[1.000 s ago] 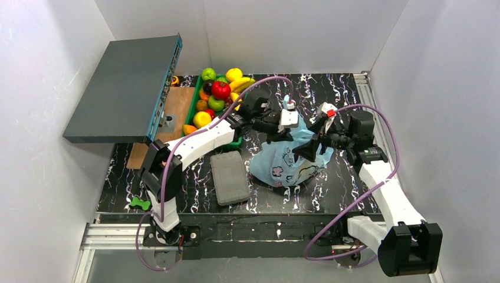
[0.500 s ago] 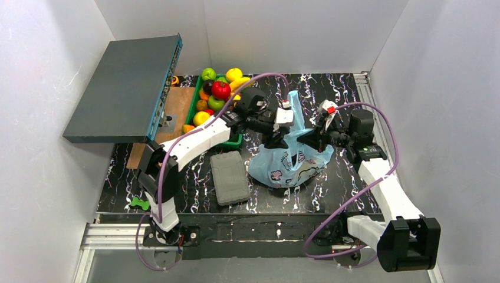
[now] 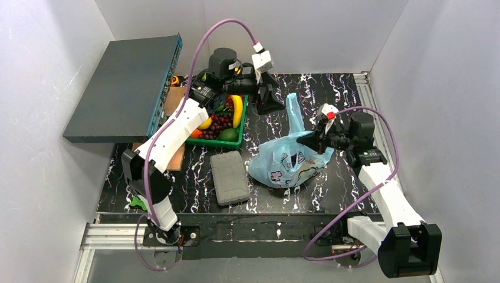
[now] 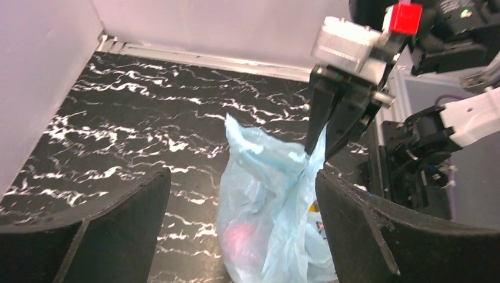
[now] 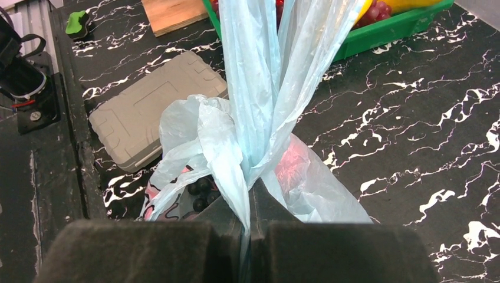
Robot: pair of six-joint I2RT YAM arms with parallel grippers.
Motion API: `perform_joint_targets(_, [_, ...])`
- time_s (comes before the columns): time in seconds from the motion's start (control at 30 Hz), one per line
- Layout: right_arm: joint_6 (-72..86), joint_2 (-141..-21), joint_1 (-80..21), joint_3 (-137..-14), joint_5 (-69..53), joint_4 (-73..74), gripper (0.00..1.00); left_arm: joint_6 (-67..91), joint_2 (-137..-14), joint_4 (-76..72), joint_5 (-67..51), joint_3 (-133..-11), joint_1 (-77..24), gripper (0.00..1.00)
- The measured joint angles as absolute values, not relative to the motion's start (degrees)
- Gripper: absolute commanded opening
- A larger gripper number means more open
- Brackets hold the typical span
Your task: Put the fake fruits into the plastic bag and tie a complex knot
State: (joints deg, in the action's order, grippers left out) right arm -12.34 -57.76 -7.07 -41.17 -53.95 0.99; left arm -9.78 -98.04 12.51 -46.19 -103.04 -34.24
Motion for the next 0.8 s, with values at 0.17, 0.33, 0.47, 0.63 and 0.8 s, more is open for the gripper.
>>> perform_joint_targets(0.17, [-14.26, -57.45, -7.7, -41.15, -53.91, 1.13, 0.01, -5.17, -103.68, 14.06, -50.26, -110.15, -34.48, 0.77])
perform_joint_targets(0.33, [-15.4, -57.34, -8.05, -41.15, -53.45, 1.13, 0.01, 0.73, -109.14, 15.44, -54.35, -113.49, -34.61, 0.34])
perform_joint_targets(0.47, [-15.38, -57.47, -8.05, -41.15, -52.45, 1.13, 0.01, 3.68, -110.26, 16.21, -57.12, -113.51, -34.7, 0.0])
perform_joint_targets(0.63, [-13.61, -59.42, -8.21, -41.17, -49.93, 0.64, 0.01, 3.95, -106.98, 14.04, -58.81, -108.77, -36.16, 0.0])
perform_joint_targets(0.8, [-9.04, -62.11, -8.34, -41.54, -46.35, -0.32, 0.01, -4.12, -95.94, 13.67, -52.16, -92.31, -42.78, 0.0])
